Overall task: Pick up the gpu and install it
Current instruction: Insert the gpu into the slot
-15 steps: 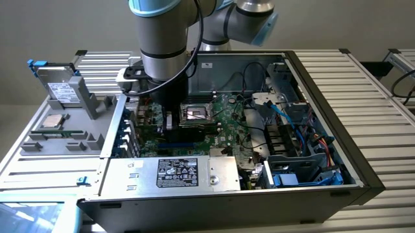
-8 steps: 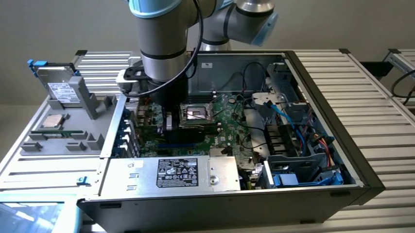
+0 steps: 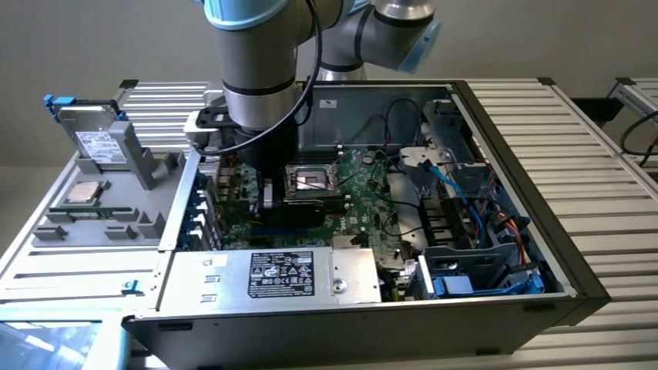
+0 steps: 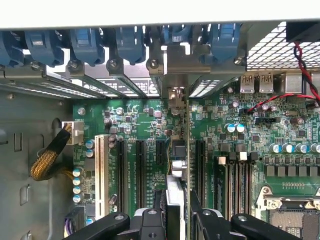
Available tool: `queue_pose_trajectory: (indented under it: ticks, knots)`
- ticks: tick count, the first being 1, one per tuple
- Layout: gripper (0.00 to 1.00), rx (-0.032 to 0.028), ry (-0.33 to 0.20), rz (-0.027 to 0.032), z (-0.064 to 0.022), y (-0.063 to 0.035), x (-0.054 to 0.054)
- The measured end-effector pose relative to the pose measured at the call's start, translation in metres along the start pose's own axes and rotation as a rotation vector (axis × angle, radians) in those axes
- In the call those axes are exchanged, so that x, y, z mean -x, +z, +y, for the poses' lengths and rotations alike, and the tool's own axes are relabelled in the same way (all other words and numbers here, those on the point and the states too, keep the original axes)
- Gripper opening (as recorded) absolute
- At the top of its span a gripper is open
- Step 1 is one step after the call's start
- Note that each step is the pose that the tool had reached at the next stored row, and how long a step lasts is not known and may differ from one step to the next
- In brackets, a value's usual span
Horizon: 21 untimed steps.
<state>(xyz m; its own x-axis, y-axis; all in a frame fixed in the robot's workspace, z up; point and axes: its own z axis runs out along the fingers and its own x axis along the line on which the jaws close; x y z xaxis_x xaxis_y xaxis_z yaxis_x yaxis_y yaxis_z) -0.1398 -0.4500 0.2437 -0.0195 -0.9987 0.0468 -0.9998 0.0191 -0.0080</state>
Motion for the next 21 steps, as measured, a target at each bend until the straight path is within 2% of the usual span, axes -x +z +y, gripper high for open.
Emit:
queue_pose_trajectory:
  ticks: [4,10,21]
  knots:
    - [0.29,0.0002,0.000,0.0000,0.0000,-0.0001,-0.0002]
    - [0.29,0.0003,0.000,-0.0114,0.0000,0.0001,-0.0007]
    - [0.29,0.0004,0.000,-0.0150,0.0014,0.0002,-0.0012]
